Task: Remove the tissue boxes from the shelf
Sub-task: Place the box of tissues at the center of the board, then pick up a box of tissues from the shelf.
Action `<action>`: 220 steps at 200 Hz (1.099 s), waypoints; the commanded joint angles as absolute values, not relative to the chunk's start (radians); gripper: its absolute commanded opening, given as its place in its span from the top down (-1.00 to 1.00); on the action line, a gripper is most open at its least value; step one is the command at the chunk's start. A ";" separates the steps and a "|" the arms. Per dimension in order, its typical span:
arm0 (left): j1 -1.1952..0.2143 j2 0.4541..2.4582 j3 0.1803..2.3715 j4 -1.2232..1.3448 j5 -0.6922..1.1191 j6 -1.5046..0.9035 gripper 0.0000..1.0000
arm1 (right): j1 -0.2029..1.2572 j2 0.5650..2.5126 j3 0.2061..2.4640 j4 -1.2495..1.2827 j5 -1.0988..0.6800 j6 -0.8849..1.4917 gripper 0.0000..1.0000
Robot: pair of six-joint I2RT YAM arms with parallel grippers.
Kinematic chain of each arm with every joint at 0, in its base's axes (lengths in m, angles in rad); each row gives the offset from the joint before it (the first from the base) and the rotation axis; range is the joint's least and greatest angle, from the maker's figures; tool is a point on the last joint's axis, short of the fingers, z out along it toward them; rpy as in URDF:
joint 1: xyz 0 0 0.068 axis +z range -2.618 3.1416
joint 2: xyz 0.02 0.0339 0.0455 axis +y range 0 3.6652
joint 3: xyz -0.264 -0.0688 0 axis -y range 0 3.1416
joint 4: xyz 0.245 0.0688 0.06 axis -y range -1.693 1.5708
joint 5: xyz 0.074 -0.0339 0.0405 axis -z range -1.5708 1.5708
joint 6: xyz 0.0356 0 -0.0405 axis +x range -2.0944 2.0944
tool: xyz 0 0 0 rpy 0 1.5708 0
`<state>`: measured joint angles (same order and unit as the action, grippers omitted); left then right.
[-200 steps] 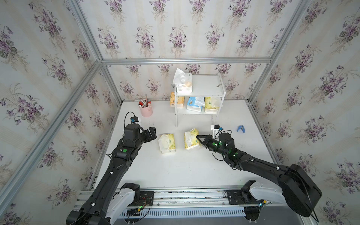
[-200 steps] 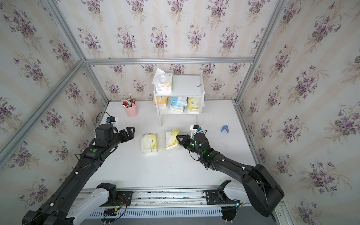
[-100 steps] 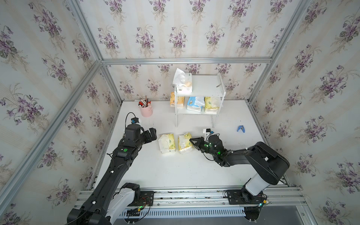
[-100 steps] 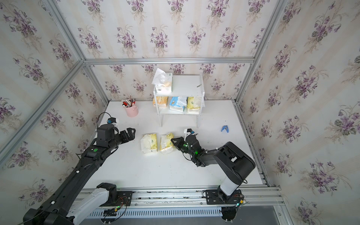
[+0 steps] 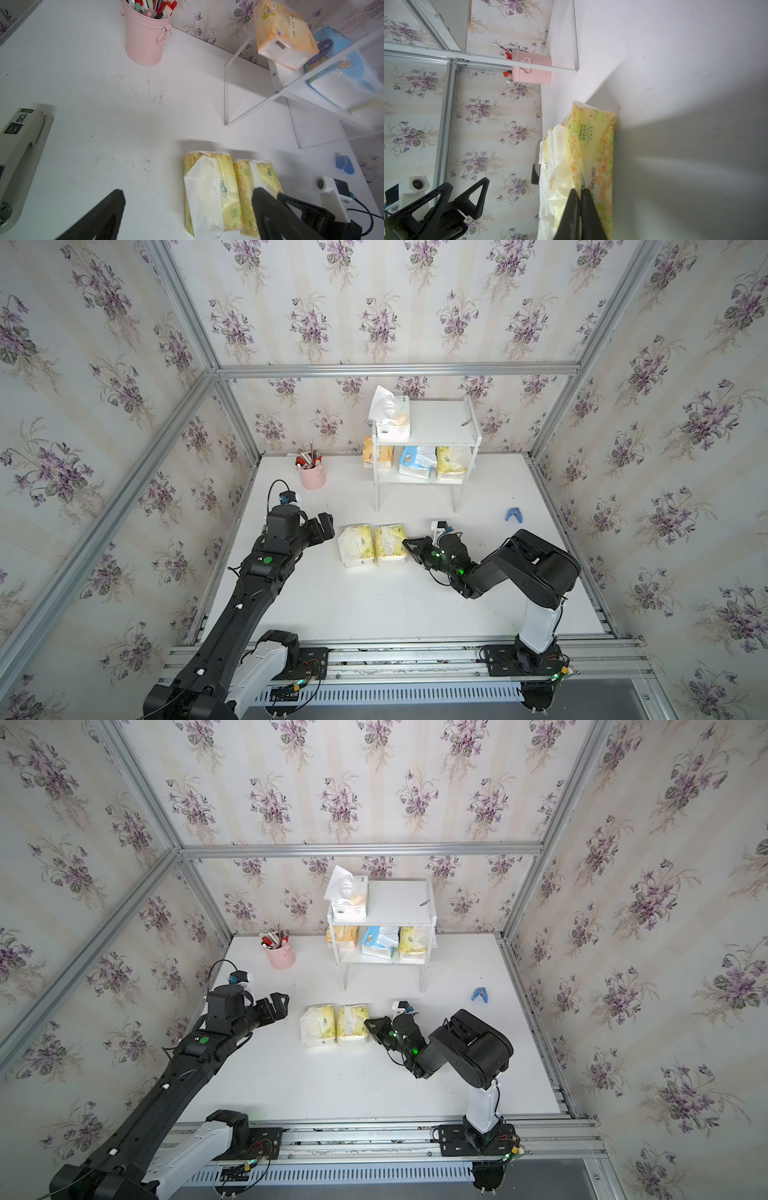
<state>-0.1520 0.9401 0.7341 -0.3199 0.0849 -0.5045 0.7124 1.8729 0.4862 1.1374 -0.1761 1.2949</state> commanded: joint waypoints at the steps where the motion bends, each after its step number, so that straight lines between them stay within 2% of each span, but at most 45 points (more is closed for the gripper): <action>1: -0.152 0.941 0.744 -0.313 0.083 -0.501 -0.99 | 0.712 1.874 0.477 1.211 -0.163 1.292 0.66; 25: -0.151 0.937 0.752 -0.324 0.083 -0.496 -0.99 | 0.711 1.849 0.460 1.239 -0.159 1.256 0.34; 72: -0.152 0.903 0.771 -0.336 0.096 -0.470 -0.98 | 0.707 1.731 0.427 1.167 -0.126 1.151 0.26; 141: -0.152 0.884 0.811 -0.307 0.229 -0.467 -0.99 | 0.701 1.312 0.503 0.590 0.017 0.778 0.14; 160: -0.151 0.889 0.811 -0.289 0.260 -0.480 -0.98 | 0.701 1.210 0.561 0.465 0.056 0.672 0.04; 174: -0.152 0.898 0.810 -0.276 0.286 -0.486 -0.98 | 0.700 1.163 0.622 0.378 0.089 0.596 -0.12; 220: -0.152 0.923 0.795 -0.264 0.299 -0.489 -0.99 | 0.673 1.117 0.841 0.219 0.078 0.357 -0.41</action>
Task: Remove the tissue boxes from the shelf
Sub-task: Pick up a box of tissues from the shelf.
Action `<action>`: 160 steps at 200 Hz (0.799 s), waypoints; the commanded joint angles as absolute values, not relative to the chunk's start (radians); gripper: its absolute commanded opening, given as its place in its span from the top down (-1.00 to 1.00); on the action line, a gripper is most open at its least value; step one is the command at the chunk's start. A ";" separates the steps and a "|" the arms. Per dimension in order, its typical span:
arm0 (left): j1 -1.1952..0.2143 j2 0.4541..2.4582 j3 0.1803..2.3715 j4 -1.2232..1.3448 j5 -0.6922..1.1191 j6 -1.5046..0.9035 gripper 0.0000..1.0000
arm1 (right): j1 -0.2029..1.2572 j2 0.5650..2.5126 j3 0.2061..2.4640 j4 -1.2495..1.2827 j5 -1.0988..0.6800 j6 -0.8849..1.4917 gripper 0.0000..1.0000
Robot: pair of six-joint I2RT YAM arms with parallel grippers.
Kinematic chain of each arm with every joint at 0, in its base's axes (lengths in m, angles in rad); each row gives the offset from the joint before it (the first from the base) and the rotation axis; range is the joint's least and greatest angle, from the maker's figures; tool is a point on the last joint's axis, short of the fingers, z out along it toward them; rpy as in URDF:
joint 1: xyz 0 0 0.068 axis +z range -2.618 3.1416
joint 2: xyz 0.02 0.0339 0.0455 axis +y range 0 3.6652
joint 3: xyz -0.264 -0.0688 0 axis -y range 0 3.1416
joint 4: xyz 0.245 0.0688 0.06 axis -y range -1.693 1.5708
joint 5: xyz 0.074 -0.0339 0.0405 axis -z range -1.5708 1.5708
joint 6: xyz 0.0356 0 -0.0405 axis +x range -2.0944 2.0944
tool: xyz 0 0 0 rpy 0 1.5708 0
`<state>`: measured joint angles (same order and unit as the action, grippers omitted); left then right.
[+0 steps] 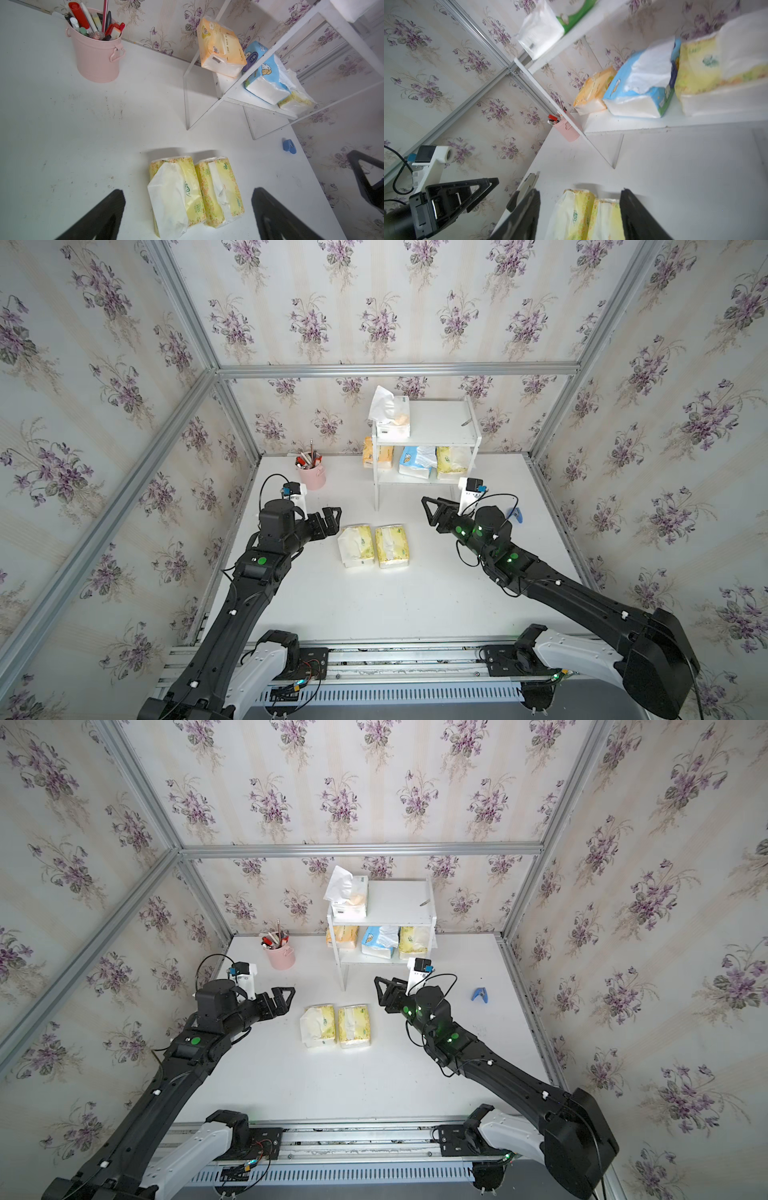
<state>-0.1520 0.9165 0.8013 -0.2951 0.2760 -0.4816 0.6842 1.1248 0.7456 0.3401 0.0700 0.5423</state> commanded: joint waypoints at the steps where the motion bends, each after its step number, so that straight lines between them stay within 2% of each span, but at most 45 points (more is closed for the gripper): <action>1: -0.152 0.923 0.795 -0.263 0.299 -0.489 -0.98 | 0.672 1.117 0.846 0.217 0.074 0.352 -0.41; 39: -0.152 0.921 0.776 -0.254 0.299 -0.497 -0.99 | 0.639 1.196 1.097 0.114 -0.036 0.228 -0.71; 55: -0.153 0.921 0.772 -0.254 0.299 -0.500 -0.98 | 0.632 1.249 1.189 0.088 -0.075 0.185 -0.99; 92: -0.152 0.917 0.773 -0.264 0.299 -0.499 -0.98 | 0.586 1.365 1.315 0.116 -0.115 0.231 -0.99; 133: -0.153 0.906 0.765 -0.274 0.298 -0.504 -0.98 | 0.461 1.540 1.528 0.034 -0.186 0.386 -0.99; 160: -0.153 0.904 0.760 -0.272 0.295 -0.511 -0.98 | 0.446 1.632 1.644 -0.011 -0.186 0.405 -0.96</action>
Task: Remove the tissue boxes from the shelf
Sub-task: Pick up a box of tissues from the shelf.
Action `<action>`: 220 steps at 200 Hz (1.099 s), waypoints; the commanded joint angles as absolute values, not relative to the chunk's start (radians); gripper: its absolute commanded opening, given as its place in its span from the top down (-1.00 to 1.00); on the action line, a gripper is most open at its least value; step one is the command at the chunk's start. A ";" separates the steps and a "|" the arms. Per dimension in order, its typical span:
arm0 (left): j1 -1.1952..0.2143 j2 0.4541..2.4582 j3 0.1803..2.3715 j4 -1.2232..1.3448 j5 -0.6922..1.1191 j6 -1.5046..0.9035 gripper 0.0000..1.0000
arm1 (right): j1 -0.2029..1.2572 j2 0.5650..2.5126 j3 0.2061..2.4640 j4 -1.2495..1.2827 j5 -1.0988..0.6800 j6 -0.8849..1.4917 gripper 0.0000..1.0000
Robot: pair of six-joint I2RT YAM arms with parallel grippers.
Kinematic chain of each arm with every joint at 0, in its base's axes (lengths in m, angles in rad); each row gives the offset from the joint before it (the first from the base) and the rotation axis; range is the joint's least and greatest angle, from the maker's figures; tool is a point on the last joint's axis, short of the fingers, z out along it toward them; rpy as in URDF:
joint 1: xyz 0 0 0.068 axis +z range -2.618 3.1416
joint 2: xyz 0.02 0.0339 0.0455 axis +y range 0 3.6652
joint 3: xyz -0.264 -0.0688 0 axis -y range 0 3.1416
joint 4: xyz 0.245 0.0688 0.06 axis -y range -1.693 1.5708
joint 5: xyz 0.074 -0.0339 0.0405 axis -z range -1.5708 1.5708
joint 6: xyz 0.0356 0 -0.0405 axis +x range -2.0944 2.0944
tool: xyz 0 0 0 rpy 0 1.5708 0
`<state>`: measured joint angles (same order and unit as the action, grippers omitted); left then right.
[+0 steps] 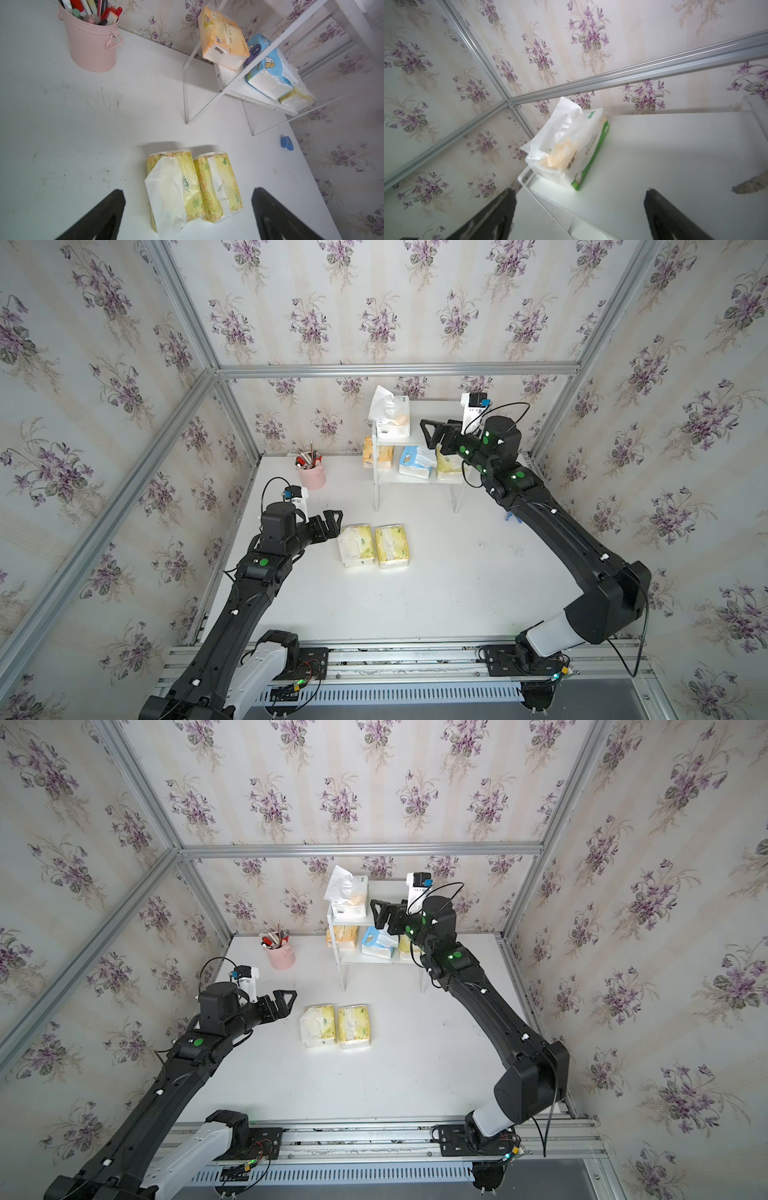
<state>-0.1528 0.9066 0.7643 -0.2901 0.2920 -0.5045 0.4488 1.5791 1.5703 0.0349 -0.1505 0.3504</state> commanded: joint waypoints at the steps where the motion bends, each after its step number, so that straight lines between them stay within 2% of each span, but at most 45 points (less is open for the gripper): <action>1: -0.153 0.905 0.759 -0.272 0.295 -0.510 -0.98 | 0.446 1.636 1.648 -0.013 -0.186 0.405 -0.96; 111: -0.153 0.906 0.744 -0.272 0.287 -0.515 -0.99 | 0.446 1.912 1.970 -0.145 -0.258 0.526 -0.63; 220: -0.153 0.907 0.736 -0.269 0.276 -0.512 -0.98 | 0.449 1.982 2.005 -0.156 -0.321 0.589 0.05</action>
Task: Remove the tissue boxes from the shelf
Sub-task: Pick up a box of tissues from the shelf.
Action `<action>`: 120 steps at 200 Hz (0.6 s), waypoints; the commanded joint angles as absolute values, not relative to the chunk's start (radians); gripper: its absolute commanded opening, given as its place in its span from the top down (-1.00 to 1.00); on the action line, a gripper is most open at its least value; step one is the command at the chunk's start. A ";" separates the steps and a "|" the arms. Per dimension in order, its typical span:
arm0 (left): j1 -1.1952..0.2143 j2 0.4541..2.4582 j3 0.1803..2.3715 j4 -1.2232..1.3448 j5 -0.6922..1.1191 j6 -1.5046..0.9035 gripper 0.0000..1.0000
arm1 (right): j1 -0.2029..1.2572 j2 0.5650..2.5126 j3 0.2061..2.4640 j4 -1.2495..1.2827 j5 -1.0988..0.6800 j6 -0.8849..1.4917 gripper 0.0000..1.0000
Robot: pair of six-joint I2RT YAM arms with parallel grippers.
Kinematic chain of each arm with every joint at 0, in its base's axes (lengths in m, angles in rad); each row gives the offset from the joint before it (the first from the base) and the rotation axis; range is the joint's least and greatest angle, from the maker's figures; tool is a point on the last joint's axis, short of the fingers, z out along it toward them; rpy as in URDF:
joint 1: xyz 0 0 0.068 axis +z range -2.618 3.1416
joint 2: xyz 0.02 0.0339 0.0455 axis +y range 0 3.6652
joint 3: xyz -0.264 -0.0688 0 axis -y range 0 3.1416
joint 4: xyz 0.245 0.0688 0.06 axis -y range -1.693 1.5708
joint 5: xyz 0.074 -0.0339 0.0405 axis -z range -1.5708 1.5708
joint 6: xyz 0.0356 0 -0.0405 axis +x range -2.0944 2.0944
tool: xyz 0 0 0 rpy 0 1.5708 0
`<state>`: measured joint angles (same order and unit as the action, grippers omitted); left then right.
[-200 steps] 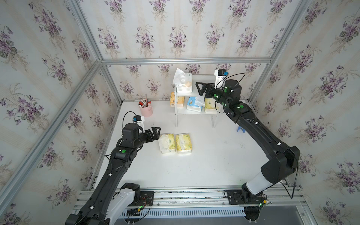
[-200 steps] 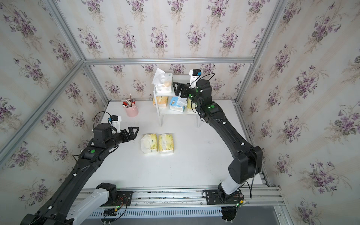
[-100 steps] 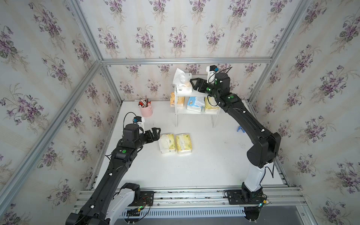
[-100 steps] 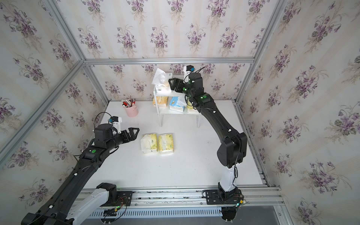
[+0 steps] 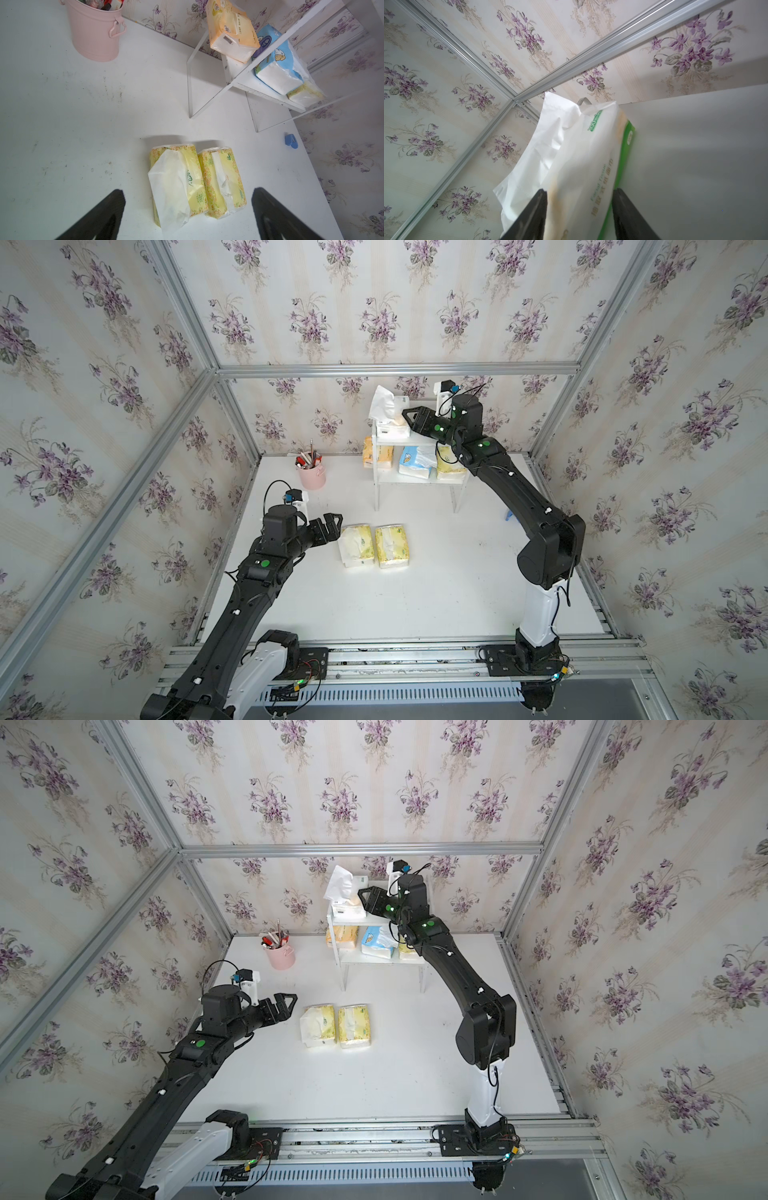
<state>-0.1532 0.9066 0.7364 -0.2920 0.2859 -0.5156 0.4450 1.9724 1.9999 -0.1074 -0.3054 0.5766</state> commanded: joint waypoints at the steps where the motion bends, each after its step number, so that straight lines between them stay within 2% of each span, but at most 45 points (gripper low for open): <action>1: -0.153 0.907 0.736 -0.269 0.276 -0.512 -0.98 | 0.449 1.983 2.005 -0.157 -0.321 0.587 0.05; 52: -0.153 0.911 0.734 -0.268 0.273 -0.517 -0.98 | 0.459 1.992 2.010 -0.188 -0.319 0.578 0.31; 120: -0.153 0.911 0.736 -0.272 0.268 -0.515 -0.99 | 0.459 1.922 1.958 -0.161 -0.295 0.599 0.93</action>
